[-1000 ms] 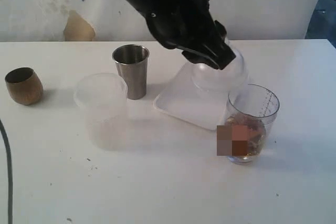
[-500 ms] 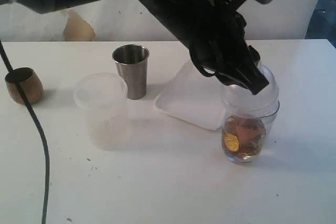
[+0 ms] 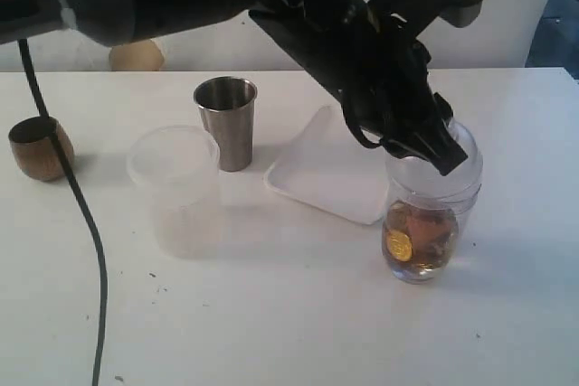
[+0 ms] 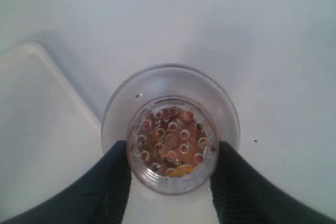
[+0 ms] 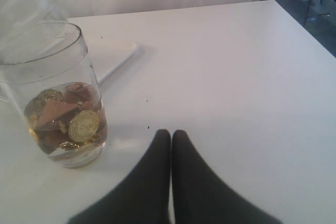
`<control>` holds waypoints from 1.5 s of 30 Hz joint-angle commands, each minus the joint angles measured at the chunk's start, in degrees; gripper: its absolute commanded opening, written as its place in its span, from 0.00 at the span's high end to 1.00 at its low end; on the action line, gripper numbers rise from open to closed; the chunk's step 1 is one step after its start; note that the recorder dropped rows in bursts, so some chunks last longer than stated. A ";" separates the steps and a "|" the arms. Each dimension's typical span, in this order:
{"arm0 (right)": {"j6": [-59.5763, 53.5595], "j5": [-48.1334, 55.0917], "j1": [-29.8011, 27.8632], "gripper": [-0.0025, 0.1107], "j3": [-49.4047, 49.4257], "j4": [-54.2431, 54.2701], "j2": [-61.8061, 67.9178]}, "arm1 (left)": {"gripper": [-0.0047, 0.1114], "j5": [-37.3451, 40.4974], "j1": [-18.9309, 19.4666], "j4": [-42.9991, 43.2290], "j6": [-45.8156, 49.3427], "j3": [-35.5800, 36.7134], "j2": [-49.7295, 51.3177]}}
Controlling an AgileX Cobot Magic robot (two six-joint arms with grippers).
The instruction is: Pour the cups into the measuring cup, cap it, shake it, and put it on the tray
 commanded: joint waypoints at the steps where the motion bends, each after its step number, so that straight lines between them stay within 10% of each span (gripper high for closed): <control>1: 0.04 -0.12 0.28 0.98 0.07 0.00 -0.31 | 0.96 -1.67 -0.19 -0.62 0.41 -0.26 0.10; 45: 0.04 -0.12 0.28 0.98 0.07 0.00 -0.31 | 0.96 -4.82 -0.19 -2.71 0.17 -0.26 0.46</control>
